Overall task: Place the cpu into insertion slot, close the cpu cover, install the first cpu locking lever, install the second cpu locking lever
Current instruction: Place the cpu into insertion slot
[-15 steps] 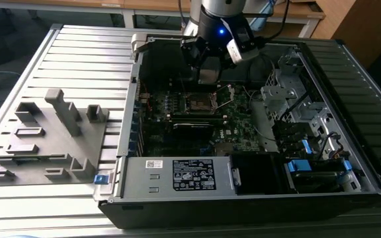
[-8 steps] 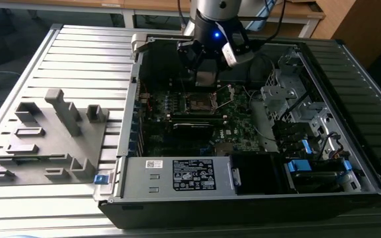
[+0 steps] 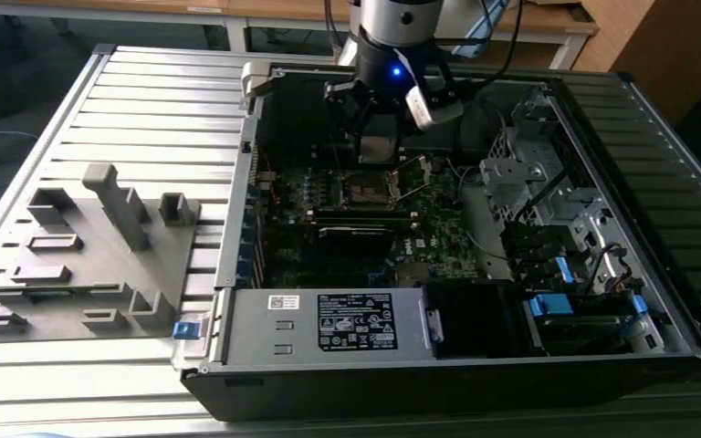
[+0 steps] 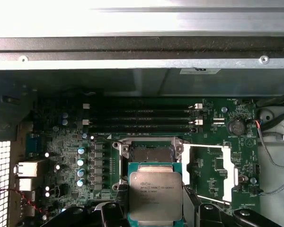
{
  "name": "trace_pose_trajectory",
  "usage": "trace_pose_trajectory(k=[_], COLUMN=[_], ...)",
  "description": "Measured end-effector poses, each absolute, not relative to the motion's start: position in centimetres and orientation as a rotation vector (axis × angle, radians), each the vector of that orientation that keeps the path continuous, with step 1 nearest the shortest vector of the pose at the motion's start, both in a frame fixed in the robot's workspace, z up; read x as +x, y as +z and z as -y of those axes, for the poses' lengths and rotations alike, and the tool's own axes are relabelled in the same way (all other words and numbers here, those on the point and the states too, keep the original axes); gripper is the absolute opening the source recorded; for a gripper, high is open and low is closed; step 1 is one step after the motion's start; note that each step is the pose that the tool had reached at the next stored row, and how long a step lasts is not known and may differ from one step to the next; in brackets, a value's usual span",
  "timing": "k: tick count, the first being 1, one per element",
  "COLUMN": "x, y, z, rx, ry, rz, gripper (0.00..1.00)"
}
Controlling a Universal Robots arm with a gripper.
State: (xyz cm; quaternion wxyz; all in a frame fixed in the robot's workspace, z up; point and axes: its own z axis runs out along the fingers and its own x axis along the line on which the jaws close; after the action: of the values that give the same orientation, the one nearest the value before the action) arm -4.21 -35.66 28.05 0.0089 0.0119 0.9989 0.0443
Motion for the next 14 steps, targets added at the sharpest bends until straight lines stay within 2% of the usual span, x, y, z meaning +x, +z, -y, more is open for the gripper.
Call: trace_pose_trajectory(k=[14], x=[-4.26], y=[27.25], z=[35.66], rx=[0.037], ry=[0.138], rz=[-3.121], gripper=[0.54])
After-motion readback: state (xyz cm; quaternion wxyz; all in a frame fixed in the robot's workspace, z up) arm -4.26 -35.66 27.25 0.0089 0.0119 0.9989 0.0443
